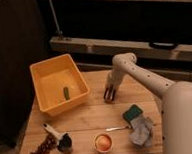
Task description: Wipe table surface with eraser
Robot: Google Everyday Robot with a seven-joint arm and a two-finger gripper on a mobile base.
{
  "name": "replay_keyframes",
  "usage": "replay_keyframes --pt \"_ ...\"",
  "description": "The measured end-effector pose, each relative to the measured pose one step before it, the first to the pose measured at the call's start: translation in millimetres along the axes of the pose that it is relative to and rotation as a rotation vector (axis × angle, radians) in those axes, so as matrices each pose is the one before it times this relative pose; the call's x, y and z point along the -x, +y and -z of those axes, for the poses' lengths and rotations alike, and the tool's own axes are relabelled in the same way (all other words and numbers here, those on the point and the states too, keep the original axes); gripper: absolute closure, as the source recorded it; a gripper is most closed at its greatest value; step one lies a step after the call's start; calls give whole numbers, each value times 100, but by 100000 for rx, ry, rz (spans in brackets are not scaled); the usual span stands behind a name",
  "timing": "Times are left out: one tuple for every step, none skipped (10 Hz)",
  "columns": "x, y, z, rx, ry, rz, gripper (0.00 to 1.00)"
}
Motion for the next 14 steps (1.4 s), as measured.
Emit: replay_keyframes --pt "-249 -1999 23 -626 343 3513 100" --pt "-1 -2520 -101 -74 69 4911 100" --pt "289 -2397 -439 787 -469 5339 100" --pt "455 -2158 -520 1120 -777 4635 100" --pt "559 -1229 -631 2198 -1328 3350 100" --pt "479 -763 -410 821 -744 1405 100" --pt "546 -336 -313 470 -741 317 100" --pt "999 -19 -253 402 -969 220 100" --pt "1002 431 -36 -6 -757 -158 100" --pt "1040 656 33 66 -711 -214 100" --pt "1602 1218 239 87 -767 -600 100" --pt "2066 2009 327 336 -1010 -1165 100" --pt "1643 1894 288 472 -863 -1277 100" --pt "1603 2023 162 500 -899 -1864 100"
